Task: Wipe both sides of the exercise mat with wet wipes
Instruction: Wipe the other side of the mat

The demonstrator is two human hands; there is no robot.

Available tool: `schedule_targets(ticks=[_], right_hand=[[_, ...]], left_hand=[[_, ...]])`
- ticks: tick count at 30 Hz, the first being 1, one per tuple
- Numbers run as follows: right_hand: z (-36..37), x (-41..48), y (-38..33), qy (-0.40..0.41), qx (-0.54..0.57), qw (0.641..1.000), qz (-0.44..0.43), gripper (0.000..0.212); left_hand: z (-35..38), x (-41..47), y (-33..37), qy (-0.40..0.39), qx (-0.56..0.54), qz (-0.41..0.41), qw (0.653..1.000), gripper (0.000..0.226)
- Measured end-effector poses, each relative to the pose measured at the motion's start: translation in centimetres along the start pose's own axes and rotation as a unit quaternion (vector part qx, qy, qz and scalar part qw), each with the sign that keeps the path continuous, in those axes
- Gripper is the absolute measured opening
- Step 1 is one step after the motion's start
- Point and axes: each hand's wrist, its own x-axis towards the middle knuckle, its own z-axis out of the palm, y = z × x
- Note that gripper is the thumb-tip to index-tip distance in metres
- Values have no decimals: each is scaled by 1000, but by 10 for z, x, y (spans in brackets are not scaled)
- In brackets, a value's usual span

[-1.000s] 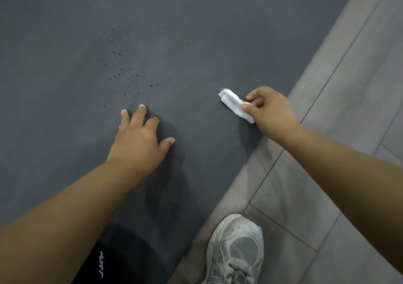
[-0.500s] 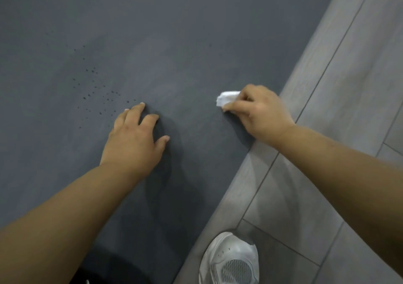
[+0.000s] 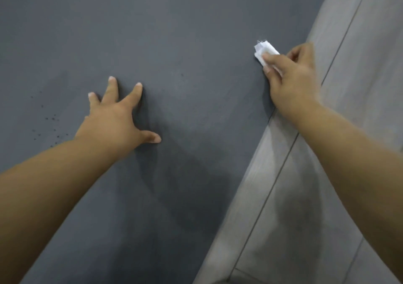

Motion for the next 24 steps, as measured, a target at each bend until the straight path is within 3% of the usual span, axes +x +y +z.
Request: schedule_targets(ticks=[6,8,10,12,14,16,20,22,24], right_hand=[[9,0,-14,-8,-20,1000,1,26],[14,-26,-42,-56,-5,993,-103,24],[21,-67,-73,-168,34,953,-252,27],[16,-91,-91,-263,53,911,-312,33],[11,-70,-87,-275,51,936,-214,38],[11,-24,-58,-201,-16,975,-92,40],[-5,75,-8,-71,-108,988,87,37],[4,91,-12,-88,-123,979,135,38],[24,76,-38,-112,-136,982,67,42]], left_hand=[[1,11,5,-42,29,-23,998,110],[2,12,4,-44,35,-22,998,110],[2,13,3,-48,44,-23,998,109],[3,12,4,-54,47,-27,997,109],[3,12,5,-58,49,-30,997,109],[2,12,6,-65,47,-32,996,109],[2,13,6,-71,41,-25,996,108],[3,12,6,-70,43,-21,996,107],[3,13,6,-72,43,-18,996,106]])
